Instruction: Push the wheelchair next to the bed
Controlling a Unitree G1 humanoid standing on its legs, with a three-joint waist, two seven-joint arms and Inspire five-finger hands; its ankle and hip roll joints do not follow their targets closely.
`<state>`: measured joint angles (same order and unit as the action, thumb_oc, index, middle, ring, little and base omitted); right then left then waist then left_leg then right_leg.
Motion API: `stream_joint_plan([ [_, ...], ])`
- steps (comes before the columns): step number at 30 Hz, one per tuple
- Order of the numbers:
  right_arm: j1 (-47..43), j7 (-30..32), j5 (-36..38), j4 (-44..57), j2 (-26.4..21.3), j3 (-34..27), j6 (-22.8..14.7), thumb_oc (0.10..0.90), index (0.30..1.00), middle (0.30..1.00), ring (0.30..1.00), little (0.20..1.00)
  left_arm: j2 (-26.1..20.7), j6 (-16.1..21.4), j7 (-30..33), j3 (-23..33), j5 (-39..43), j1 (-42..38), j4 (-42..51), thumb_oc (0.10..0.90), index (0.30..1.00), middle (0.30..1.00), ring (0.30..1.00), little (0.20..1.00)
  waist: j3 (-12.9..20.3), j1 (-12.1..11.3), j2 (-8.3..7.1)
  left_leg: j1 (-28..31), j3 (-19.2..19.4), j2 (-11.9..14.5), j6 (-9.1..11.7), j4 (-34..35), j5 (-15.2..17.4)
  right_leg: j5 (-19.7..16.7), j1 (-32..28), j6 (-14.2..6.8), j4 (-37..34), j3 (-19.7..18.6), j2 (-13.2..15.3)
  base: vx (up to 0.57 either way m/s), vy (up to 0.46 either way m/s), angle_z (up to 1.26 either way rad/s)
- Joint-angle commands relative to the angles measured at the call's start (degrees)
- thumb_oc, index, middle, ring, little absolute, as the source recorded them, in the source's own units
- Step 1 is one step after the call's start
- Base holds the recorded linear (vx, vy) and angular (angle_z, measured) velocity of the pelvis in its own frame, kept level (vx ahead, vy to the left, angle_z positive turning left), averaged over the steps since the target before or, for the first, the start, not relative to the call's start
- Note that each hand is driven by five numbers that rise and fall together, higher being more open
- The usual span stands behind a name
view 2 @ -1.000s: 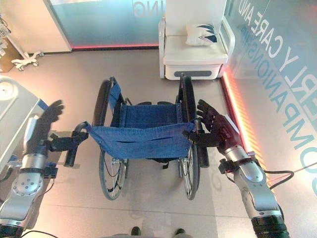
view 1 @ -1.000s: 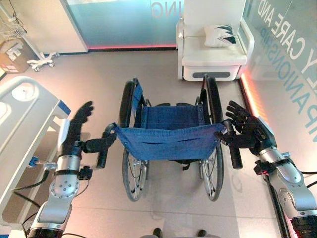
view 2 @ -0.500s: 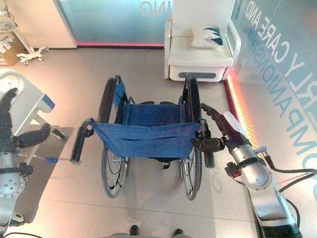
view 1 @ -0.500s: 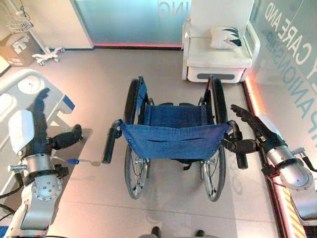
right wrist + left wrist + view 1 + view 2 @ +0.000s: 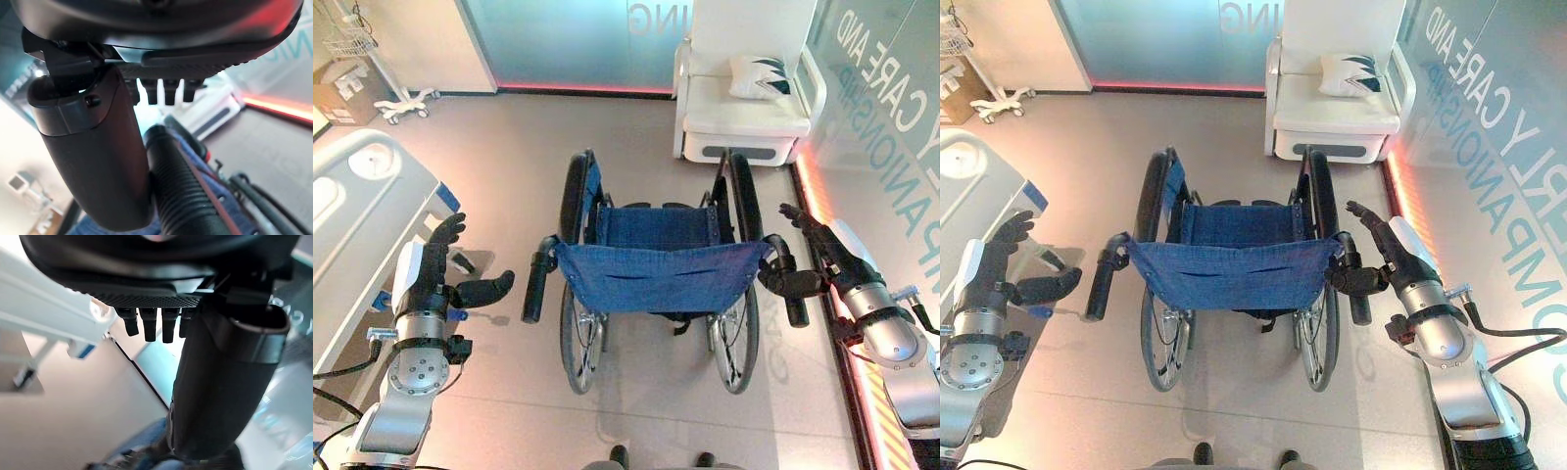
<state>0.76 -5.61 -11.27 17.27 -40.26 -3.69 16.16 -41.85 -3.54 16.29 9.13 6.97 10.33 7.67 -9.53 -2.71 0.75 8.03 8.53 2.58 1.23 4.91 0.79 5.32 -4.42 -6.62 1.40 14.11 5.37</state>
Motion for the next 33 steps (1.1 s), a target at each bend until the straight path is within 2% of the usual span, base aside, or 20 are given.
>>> stream_joint_plan([
  [1, 0.2, 2.1, -10.8, -7.4, -5.1, -2.7, 7.6, 0.8, 0.9, 0.9, 0.9, 0.9, -2.3, 10.0, 5.3, 6.7, 4.3, -5.5, 4.7, 0.8, 0.9, 0.9, 0.9, 0.9, 0.7, 1.7, -1.18, -2.0, 0.7, -4.7, -2.5, -1.8, 1.4, -3.1, 1.3, -0.8, 1.1, 0.2, -1.4, 0.0, 0.0, 0.0],
  [2, -0.3, 1.6, -11.1, -8.0, -5.0, -2.0, 8.2, 0.8, 0.9, 0.9, 0.9, 0.9, -1.7, 11.6, 5.3, 6.5, 6.7, -6.0, 4.9, 0.8, 0.9, 0.9, 0.9, 0.9, 0.7, 1.7, -1.23, -2.0, 0.7, -4.7, -2.5, -1.8, 1.4, -3.1, 1.4, -0.8, 1.3, 0.2, -1.4, 0.0, 0.0, 0.0],
  [6, -1.1, 1.1, -11.3, -9.0, -4.8, -0.7, 9.1, 0.8, 0.9, 0.9, 0.9, 0.9, -0.3, 14.0, 6.2, 5.7, 9.2, -6.9, 5.6, 0.8, 0.9, 0.9, 0.9, 0.9, 0.5, 1.6, -1.31, -2.1, 0.6, -4.7, -2.5, -1.9, 1.4, -3.0, 1.5, -0.7, 1.6, 0.2, -1.3, 0.0, -0.004, -0.03],
  [7, -1.6, 0.7, -11.6, -9.4, -4.3, 0.5, 9.6, 0.8, 0.9, 0.9, 0.9, 0.9, 1.2, 16.2, 5.5, 5.1, 12.4, -7.5, 6.0, 0.8, 0.9, 0.9, 0.9, 0.9, 0.5, 1.4, -1.36, -2.1, 0.6, -4.7, -2.5, -2.0, 1.4, -2.9, 1.7, -0.6, 1.8, 0.2, -1.3, 0.0, 0.0, 0.0],
  [9, -1.9, 0.6, -11.7, -9.4, -4.1, 1.1, 9.9, 0.8, 0.9, 0.9, 0.9, 0.9, 1.9, 16.0, 3.3, 4.5, 14.2, -7.7, 6.3, 0.8, 0.9, 0.9, 0.9, 0.9, 0.5, 1.4, -1.36, -2.1, 0.6, -4.6, -2.5, -2.0, 1.5, -2.8, 1.8, -0.6, 2.0, 0.2, -1.3, 0.0, 0.0, 0.0],
  [12, -2.5, 1.2, -11.3, -9.0, -3.7, 2.1, 10.6, 0.8, 0.9, 0.9, 0.9, 0.9, 2.9, 13.7, -3.6, 2.5, 17.7, -8.1, 6.8, 0.8, 0.9, 0.9, 0.9, 0.9, 0.4, 1.4, -1.29, -2.1, 0.7, -4.5, -2.5, -2.3, 1.5, -2.8, 1.8, -0.6, 2.2, 0.2, -1.3, 0.0, -0.004, -0.04],
  [16, -3.1, 2.1, -10.2, -8.4, -4.3, 2.3, 10.3, 0.8, 0.9, 0.9, 0.9, 0.9, 1.7, 9.2, -10.5, -0.1, 15.6, -8.1, 7.1, 0.8, 0.9, 0.9, 0.9, 0.9, 0.1, 1.5, -0.88, -2.3, 1.0, -4.5, -2.5, -2.6, 1.6, -2.8, 2.1, -0.8, 2.5, 0.0, -1.3, 0.0, 0.001, -0.02],
  [18, -3.3, 2.5, -9.8, -8.4, -4.5, 2.4, 10.2, 0.8, 0.9, 0.9, 0.9, 0.9, 1.2, 8.1, -11.8, -0.6, 15.0, -8.0, 7.2, 0.8, 0.9, 0.9, 0.9, 0.9, 0.0, 1.4, -0.78, -2.3, 1.1, -4.5, -2.6, -2.6, 1.6, -2.8, 2.2, -0.8, 2.6, 0.0, -1.4, -0.01, 0.003, -0.03],
  [22, -3.5, 3.5, -8.1, -8.7, -5.6, 2.7, 9.5, 0.8, 0.9, 0.9, 0.9, 0.9, -1.7, 3.7, -15.2, -2.8, 10.6, -8.0, 5.9, 0.8, 0.9, 0.9, 0.9, 0.9, -0.1, 1.5, -0.45, -2.3, 1.4, -4.4, -2.7, -2.8, 1.7, -3.0, 2.2, -0.9, 2.6, 0.0, -1.4, 0.0, 0.0, -0.01],
  [27, -4.3, 4.5, -6.5, -9.6, -6.2, 3.5, 9.0, 0.8, 0.9, 0.9, 0.9, 0.9, -4.2, 0.7, -11.7, -4.1, 1.4, -8.0, 3.2, 0.8, 0.9, 0.9, 0.9, 0.9, 0.0, 1.4, -0.31, -2.3, 1.5, -4.4, -2.8, -2.8, 1.7, -3.0, 2.1, -0.9, 2.3, -0.1, -1.5, 0.0, 0.0, 0.0],
  [32, -4.7, 5.4, -5.7, -10.4, -6.3, 4.1, 8.8, 0.8, 0.9, 0.9, 0.9, 0.9, -4.6, -1.7, -9.8, -4.9, -3.6, -8.2, 1.4, 0.8, 0.9, 0.9, 0.9, 0.9, -0.1, 1.3, -0.44, -2.5, 1.5, -4.4, -2.7, -3.2, 1.7, -3.0, 1.8, -0.8, 2.1, 0.0, -1.6, 0.0, 0.0, 0.0],
  [33, -4.6, 6.0, -5.6, -10.7, -6.0, 4.2, 8.5, 0.8, 0.9, 0.9, 0.9, 0.9, -4.8, -3.4, -8.3, -5.3, -6.9, -8.3, 0.8, 0.8, 0.9, 0.9, 0.9, 0.9, 0.0, 1.3, -0.52, -2.5, 1.4, -4.4, -2.7, -3.3, 1.8, -2.9, 1.8, -0.7, 2.1, -0.1, -1.7, 0.0, 0.0, 0.0],
])
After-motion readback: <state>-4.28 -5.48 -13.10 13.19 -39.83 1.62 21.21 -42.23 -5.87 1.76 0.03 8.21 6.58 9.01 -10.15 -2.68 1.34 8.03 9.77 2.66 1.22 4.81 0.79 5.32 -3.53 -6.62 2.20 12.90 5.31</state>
